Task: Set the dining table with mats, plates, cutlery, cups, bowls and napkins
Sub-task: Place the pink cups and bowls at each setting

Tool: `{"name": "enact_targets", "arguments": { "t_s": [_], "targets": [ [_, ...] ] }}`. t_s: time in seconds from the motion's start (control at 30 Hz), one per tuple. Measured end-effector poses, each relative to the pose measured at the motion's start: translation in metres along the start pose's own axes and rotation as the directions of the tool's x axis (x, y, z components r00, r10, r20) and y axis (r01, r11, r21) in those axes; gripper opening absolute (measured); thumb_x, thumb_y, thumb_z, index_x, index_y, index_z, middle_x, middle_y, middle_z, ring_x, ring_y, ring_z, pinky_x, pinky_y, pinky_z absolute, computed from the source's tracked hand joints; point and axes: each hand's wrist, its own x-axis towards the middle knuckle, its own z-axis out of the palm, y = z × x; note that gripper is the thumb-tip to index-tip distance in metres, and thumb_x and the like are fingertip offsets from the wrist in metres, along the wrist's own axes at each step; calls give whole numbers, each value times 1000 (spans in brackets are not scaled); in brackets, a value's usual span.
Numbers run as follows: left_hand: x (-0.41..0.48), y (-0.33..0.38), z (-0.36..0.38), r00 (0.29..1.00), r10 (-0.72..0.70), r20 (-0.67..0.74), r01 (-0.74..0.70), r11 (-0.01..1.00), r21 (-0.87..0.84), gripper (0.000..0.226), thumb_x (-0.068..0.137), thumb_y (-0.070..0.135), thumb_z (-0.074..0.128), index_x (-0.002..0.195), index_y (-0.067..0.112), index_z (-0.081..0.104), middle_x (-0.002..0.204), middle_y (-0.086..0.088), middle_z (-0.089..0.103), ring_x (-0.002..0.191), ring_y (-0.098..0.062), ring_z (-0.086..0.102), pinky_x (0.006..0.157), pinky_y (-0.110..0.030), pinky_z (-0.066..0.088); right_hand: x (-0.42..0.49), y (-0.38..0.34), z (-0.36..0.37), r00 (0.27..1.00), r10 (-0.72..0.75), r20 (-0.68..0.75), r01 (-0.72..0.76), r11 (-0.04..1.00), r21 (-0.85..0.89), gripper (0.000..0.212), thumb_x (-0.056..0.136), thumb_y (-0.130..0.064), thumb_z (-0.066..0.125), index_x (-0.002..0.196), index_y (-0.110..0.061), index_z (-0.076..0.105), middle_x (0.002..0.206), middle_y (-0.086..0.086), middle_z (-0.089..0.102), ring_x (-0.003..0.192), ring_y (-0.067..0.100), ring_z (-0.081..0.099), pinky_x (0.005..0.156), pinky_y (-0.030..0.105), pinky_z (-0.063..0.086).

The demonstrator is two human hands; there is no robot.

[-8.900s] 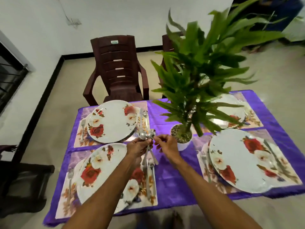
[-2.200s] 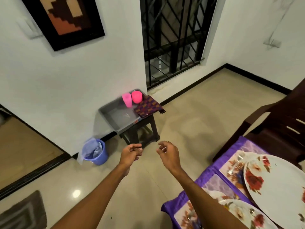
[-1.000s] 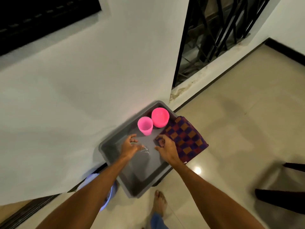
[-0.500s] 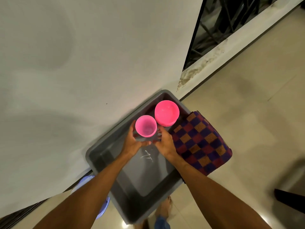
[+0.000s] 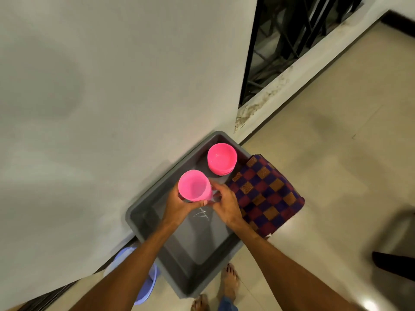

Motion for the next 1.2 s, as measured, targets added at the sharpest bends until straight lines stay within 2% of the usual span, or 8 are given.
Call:
{"name": "enact_targets", "arguments": {
  "t_s": [0.17,0.33,0.4,0.57,0.8,1.0,1.1,1.2],
  "targets": [
    [-61,66,-14,996,39,75,-35,998,-45,98,39,47,96,127,29,57,118,7,67,110,-14,63,94,-37,55,-80,-61,-53,993,-88,-74,86,996,-37,75,75,-59,73,142,-31,53,126,-3,57,114,13,54,96,30,48],
    [-145,138,-15,947,183,266,-156,981,-118,85,54,29,97,127,32,53,120,3,63,114,-17,61,90,-38,58,-179,-114,-103,960,-149,-237,122,985,-124,71,80,-63,72,143,-38,50,129,-9,55,117,9,49,92,17,39],
    [-183,162,-12,916,248,315,-208,966,-154,81,57,26,96,127,29,56,119,1,66,113,-18,62,85,-32,59,-225,-134,-119,934,-188,-303,146,977,-158,71,80,-66,71,142,-37,51,131,-11,57,117,9,50,92,22,43],
    [-259,205,16,847,345,405,-264,934,-242,86,58,25,95,134,29,55,124,1,66,116,-19,63,89,-42,58,-324,-158,-153,875,-221,-431,180,974,-133,68,78,-35,84,139,-27,56,124,-14,59,100,5,59,81,23,53],
    [-374,230,104,629,446,637,-405,887,-221,83,69,15,91,140,18,49,128,-3,63,115,-15,63,89,-31,57,-480,-141,-230,810,-108,-576,65,993,-96,72,76,-17,85,141,-24,53,117,-3,64,92,8,64,72,19,54],
    [-487,215,207,491,408,770,-490,860,-143,85,64,26,94,138,22,52,125,5,66,108,-12,66,83,-31,59,-627,-92,-296,635,-110,-765,72,994,-84,67,80,1,69,141,-21,54,117,1,63,90,12,64,78,24,55],
    [-546,200,259,438,380,815,-508,852,-124,83,62,21,95,134,19,56,122,1,68,104,-15,68,80,-29,59,-704,-72,-324,571,-167,-804,51,985,-168,61,84,0,65,140,-24,56,125,0,61,103,10,61,85,20,52],
    [-598,186,305,389,349,853,-519,848,-110,85,52,35,94,128,21,60,118,1,70,102,-15,69,79,-29,59,-765,-47,-352,609,-149,-779,-26,978,-207,36,91,-21,67,127,-26,67,128,-4,59,114,6,56,90,25,51]
  ]
}}
